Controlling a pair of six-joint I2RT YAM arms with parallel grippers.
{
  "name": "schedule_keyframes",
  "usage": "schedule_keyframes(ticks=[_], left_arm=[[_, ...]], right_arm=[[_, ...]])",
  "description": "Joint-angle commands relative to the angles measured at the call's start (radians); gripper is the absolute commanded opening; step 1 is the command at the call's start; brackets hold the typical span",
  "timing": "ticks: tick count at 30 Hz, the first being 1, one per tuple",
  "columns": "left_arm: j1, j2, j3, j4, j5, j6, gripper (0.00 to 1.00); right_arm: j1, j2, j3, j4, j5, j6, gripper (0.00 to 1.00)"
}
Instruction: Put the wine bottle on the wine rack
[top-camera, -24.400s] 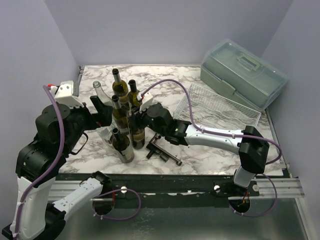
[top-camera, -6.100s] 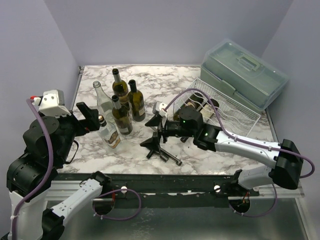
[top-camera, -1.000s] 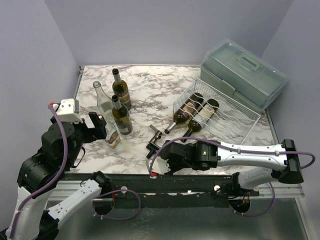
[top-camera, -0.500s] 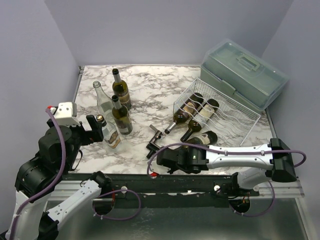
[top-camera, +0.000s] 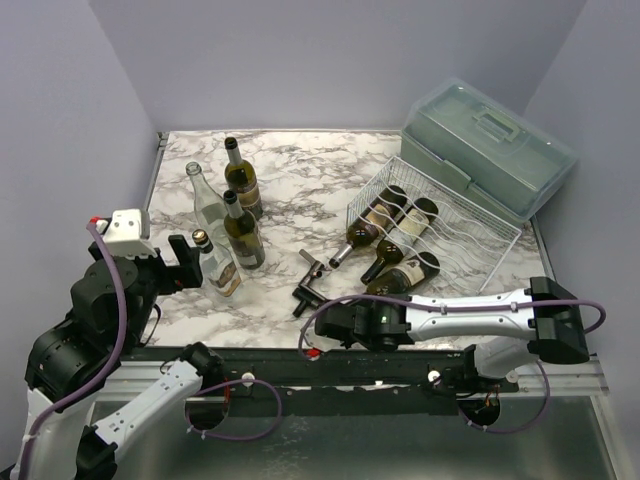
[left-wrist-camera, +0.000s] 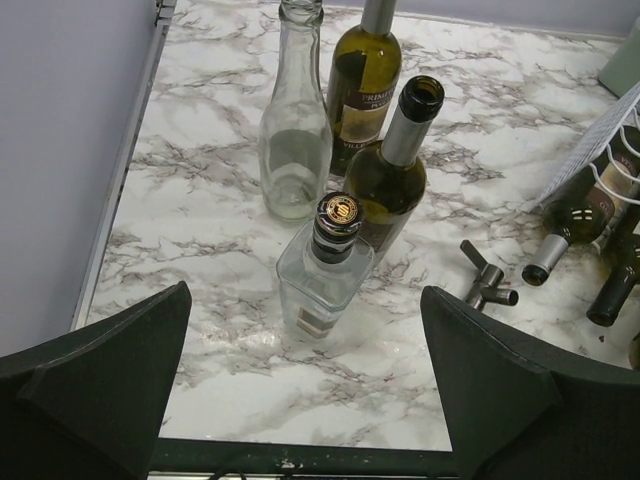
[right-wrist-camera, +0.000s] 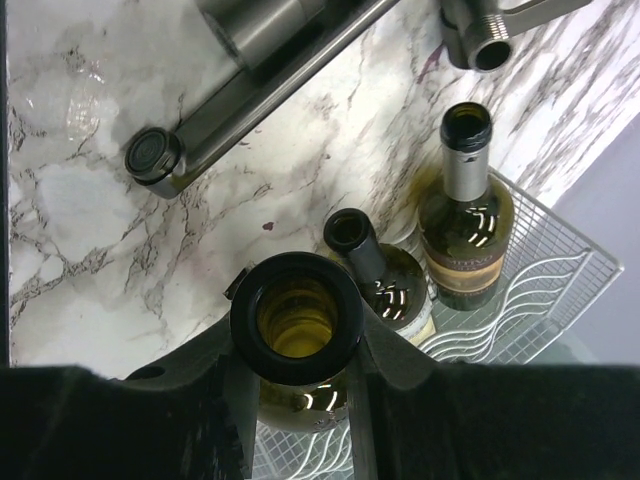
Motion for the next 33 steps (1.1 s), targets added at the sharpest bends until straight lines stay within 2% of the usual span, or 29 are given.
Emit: schedule_keyframes(ticks=[1, 11, 19, 22, 29, 33], left_arm=[[-0.005, -0.025, 0.009, -0.019, -0.032, 0.020, 0.99], [-0.008, -0.065, 0.003, -0.047, -0.051, 0.029, 0.99], [-0.021, -0.092, 0.005, -0.051, -0.053, 0.029, 0.99], [-0.024, -0.095, 0.005, -0.053, -0.046, 0.026, 0.99], [-0.032, -0.107, 0.007, -0.054, -0.041, 0.022, 0.99], [-0.039, -0.114, 0.001, -0.052, -0.044, 0.024, 0.99]], right_arm=[[0.007, 0.011, -0.032, 0.001, 0.129, -0.079, 0.01], [-0.026, 0.034, -0.171, 0.122, 0.243, -0.163, 0.01], [-0.070, 0.059, -0.213, 0.187, 0.296, -0.231, 0.01], [-0.087, 0.052, -0.239, 0.222, 0.278, -0.272, 0.01], [-0.165, 0.003, -0.367, 0.434, 0.275, -0.420, 0.01], [-0.188, -0.022, -0.401, 0.481, 0.271, -0.475, 0.01]])
